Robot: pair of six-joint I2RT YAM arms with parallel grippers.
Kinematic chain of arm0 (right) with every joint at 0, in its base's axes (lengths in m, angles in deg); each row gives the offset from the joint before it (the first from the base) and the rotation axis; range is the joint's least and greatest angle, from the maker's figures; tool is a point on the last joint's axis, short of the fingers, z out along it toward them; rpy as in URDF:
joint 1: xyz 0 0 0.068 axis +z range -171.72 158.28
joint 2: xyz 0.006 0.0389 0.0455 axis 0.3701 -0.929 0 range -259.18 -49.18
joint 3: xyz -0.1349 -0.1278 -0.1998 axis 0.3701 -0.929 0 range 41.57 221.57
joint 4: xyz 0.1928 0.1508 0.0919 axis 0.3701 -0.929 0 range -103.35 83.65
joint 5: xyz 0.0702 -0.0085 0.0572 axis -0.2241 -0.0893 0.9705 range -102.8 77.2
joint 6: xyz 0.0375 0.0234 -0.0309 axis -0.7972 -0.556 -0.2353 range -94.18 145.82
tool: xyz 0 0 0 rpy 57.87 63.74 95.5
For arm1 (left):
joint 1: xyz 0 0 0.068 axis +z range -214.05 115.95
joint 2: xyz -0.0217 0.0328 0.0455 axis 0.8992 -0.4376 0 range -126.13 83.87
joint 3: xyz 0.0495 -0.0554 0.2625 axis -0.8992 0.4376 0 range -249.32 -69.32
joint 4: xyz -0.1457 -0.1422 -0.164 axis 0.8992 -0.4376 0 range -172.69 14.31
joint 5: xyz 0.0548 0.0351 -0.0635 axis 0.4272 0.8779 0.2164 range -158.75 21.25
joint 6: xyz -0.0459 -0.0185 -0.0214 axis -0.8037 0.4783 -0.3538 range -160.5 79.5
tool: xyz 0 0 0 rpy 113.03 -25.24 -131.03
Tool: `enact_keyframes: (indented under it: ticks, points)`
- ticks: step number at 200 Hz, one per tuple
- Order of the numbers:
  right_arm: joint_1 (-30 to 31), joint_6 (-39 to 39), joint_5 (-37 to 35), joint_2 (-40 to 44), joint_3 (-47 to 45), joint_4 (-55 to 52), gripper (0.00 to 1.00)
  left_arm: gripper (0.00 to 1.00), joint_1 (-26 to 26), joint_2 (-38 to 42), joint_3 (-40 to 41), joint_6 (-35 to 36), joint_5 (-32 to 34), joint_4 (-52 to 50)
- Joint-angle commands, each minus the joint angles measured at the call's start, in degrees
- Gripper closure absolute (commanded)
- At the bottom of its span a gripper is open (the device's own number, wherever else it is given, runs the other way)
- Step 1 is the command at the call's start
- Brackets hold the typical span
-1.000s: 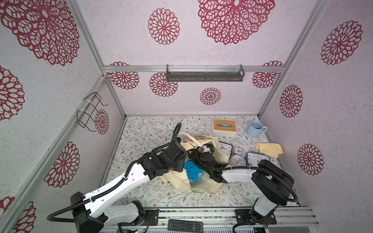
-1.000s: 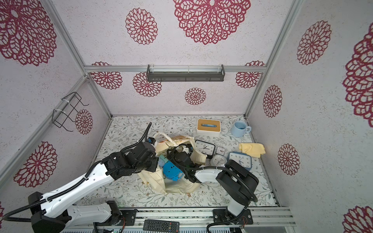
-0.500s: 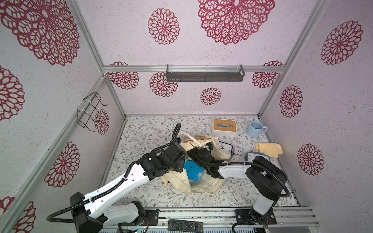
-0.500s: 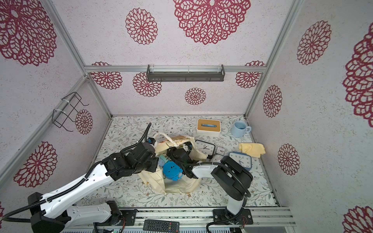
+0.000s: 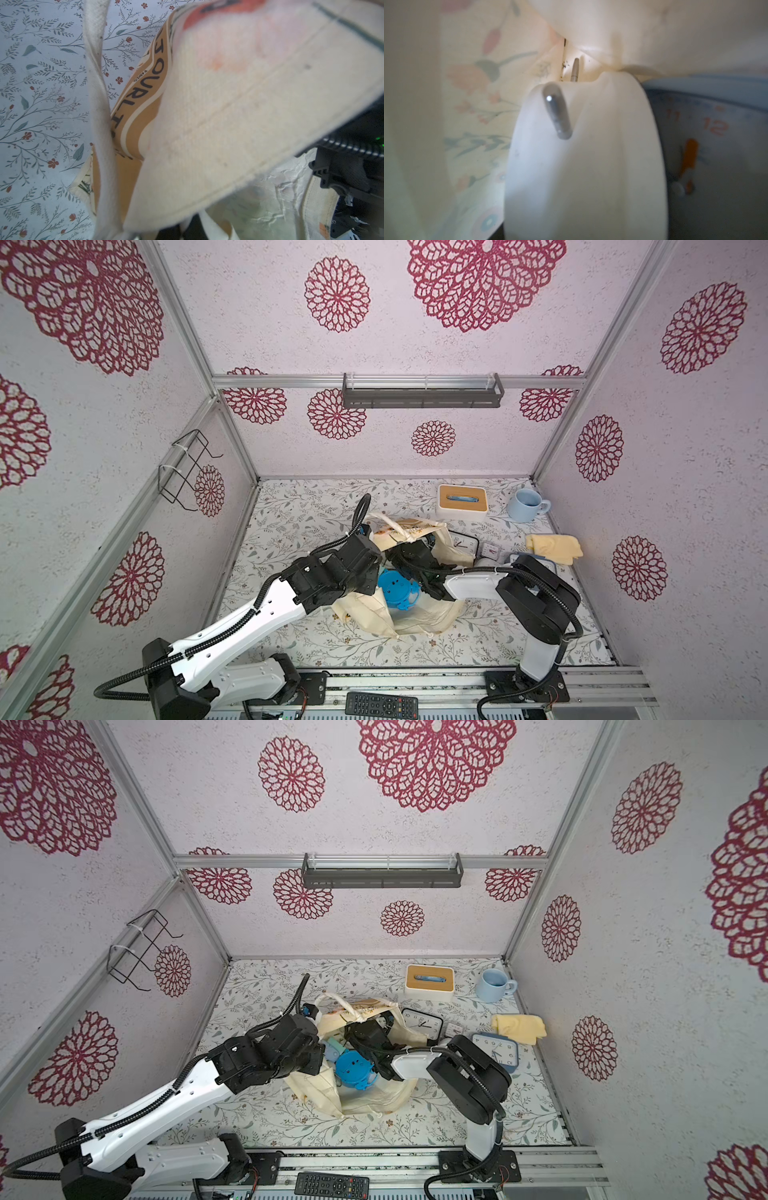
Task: Take the alarm clock out of the canvas bag
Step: Pick up the alarm from the canvas bag.
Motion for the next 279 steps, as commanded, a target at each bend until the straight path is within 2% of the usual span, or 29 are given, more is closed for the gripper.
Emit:
enact_keyframes:
  ticks: [1,52,92,136,162,184,203,240,279]
  points:
    - [-0.6,4.3,1.7,4.2,1.7,-2.6,0.59,1.00,1.3,2.1,-0.5,-1.0,3.2,0.2]
    - [0.1,18.3,7.8,16.2,4.2,-11.2,0.59,1.00,7.9,3.9,-1.5,-3.8,8.4,-6.2]
    - [0.2,31.5,18.3,26.7,6.8,-19.7,0.59,1.00,15.1,7.1,-2.3,-6.0,11.4,-11.1]
    - [-0.4,38.2,22.8,36.6,8.2,-26.1,0.57,1.00,19.3,7.8,-5.2,-6.7,12.8,-14.0]
    - [-2.0,39.7,22.9,40.7,9.8,-28.6,0.57,1.00,20.3,7.8,-6.3,-6.7,13.6,-15.0]
    - [-5.8,39.4,22.9,43.8,10.4,-29.5,0.57,1.00,21.5,7.9,-6.8,-6.7,14.2,-16.3]
    - [-9.7,38.3,23.2,45.2,10.1,-29.8,0.57,1.00,22.4,8.5,-6.0,-5.7,11.5,-15.3]
    - [-13.4,34.5,23.2,43.1,7.5,-27.2,0.56,1.00,22.4,7.8,-3.6,-5.6,5.5,-12.5]
    - [-18.5,27.5,19.2,39.4,5.4,-26.3,0.55,1.00,22.6,7.7,-3.6,-6.0,7.3,-14.5]
